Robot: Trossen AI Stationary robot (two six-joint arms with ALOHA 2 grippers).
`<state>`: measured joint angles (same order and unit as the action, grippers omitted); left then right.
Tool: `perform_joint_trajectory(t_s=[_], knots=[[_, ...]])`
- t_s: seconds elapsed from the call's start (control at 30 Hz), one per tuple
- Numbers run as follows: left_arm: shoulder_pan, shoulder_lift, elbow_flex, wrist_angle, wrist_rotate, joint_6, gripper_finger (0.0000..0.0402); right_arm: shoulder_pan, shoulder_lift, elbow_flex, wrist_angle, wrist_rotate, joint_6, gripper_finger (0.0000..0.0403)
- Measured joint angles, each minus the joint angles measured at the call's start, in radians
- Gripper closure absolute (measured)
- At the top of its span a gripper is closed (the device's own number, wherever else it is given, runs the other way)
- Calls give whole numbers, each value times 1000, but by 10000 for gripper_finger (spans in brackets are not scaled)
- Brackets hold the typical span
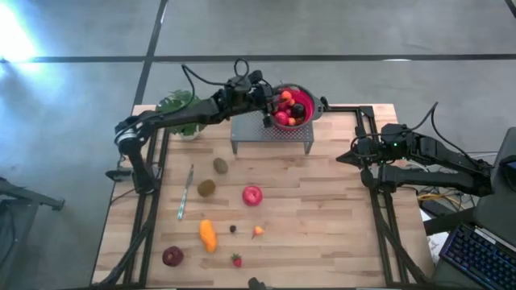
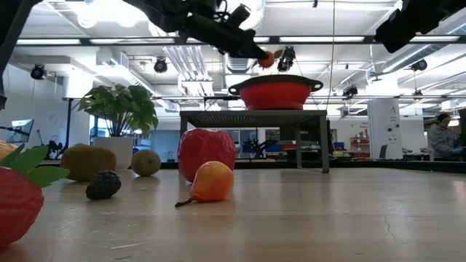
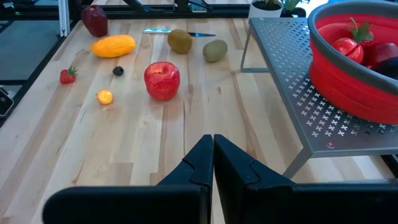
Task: Pick & Place Fruit
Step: Put the orange into the strainer bowl on the shelf, then put the black blackberry into the strainer bowl on the shelf
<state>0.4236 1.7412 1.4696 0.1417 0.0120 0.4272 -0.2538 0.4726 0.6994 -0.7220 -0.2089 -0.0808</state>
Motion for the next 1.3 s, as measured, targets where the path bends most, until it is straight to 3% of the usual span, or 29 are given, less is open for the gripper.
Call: perform_joint_trajectory(t_s=[0.7, 1.1, 1.3], knots=[[17, 107, 0, 17, -19, 17, 292, 0, 0, 0, 0, 0, 0, 394], [22, 87, 12, 3, -71, 32, 202, 0, 0, 0, 0, 0, 0, 394], [4, 84, 158, -199, -84, 73, 200, 0, 0, 0, 0, 0, 2, 394]])
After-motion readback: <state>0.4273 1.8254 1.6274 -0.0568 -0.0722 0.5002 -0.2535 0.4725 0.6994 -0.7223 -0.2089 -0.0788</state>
